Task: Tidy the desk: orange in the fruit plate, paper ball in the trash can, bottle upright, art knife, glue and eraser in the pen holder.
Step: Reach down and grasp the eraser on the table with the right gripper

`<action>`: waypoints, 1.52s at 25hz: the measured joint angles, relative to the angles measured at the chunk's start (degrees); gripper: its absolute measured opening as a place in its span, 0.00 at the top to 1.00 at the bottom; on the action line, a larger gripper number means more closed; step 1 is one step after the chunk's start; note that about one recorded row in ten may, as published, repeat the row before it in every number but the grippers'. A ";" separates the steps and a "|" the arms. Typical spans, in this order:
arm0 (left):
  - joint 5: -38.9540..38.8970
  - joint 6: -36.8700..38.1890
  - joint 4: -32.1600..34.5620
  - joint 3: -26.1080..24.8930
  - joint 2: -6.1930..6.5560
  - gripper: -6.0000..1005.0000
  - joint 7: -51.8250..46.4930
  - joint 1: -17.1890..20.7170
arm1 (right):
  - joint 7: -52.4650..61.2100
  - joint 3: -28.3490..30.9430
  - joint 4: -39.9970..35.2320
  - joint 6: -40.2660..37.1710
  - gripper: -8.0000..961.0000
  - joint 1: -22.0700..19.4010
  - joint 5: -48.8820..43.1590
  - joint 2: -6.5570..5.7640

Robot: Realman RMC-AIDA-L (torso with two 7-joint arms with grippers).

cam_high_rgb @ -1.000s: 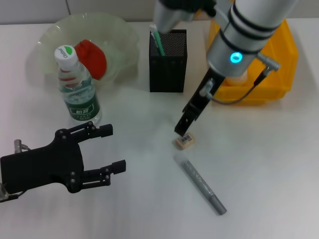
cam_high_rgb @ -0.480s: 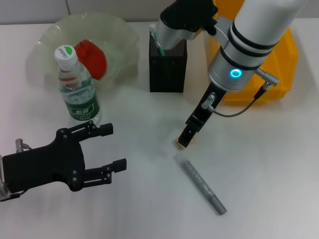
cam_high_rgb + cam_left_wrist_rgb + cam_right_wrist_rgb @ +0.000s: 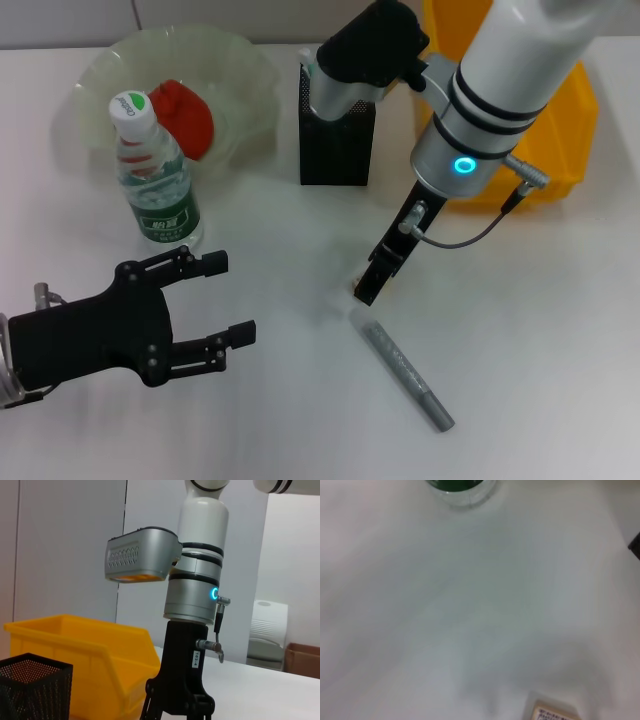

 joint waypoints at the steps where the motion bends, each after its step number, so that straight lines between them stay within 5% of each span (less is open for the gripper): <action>1: 0.00 0.00 0.00 0.00 0.00 0.18 0.00 -0.04 | 0.04 -0.49 0.03 0.22 0.15 -0.01 0.44 0.00; 38: 0.01 -1.46 -0.46 0.34 -0.09 0.18 -0.02 -0.74 | -0.29 -2.87 1.28 4.49 0.15 -2.09 2.42 0.01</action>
